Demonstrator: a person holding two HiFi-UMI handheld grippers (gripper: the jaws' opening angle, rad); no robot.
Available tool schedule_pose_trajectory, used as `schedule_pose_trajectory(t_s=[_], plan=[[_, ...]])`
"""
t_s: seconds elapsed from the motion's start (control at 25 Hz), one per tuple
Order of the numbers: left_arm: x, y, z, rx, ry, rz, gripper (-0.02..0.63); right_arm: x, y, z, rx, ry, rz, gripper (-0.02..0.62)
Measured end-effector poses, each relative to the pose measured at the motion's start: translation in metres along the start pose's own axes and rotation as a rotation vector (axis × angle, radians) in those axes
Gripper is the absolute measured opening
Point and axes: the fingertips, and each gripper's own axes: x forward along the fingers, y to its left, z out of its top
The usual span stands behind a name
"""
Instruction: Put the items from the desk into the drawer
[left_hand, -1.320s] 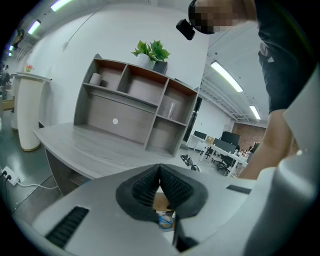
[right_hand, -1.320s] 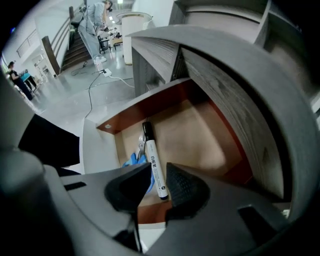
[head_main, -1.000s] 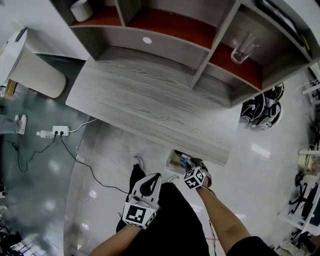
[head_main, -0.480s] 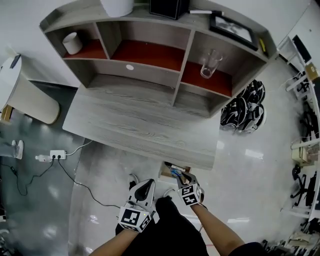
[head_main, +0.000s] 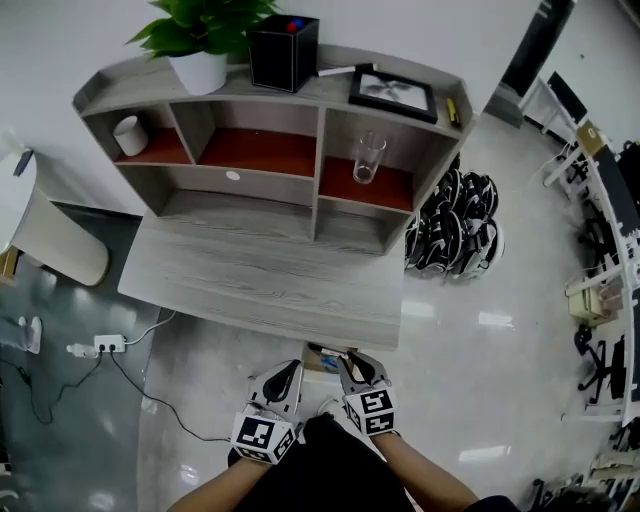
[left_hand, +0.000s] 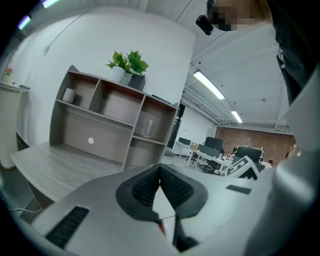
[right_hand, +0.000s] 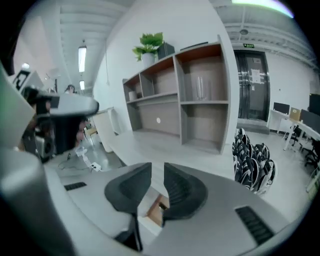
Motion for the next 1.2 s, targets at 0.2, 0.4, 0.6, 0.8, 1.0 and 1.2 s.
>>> schedule_pose_trajectory(t_s=[0.2,0.4,0.6,0.8,1.0,1.2], plan=[[0.004,-0.017,0.020,0.013,-0.041,-0.010,0.012,-0.044,0.009,0.077,0.007,-0.189,0.027,0.082],[0.008,-0.039,0.031,0.022,-0.063,-0.036,0.012,-0.088,0.007,0.118,-0.011,-0.318,0.017,0.025],[0.014,-0.066,0.038,0.050,-0.089,-0.090,0.012,-0.116,0.005,0.123,-0.044,-0.364,-0.005,0.018],[0.014,-0.080,0.039,0.080,-0.099,-0.080,0.012,-0.131,-0.001,0.117,-0.060,-0.373,-0.039,0.018],[0.012,-0.087,0.042,0.088,-0.114,-0.081,0.012,-0.140,-0.007,0.120,-0.071,-0.399,-0.059,0.018],[0.010,-0.092,0.046,0.098,-0.123,-0.072,0.012,-0.145,-0.009,0.122,-0.069,-0.414,-0.066,0.018]])
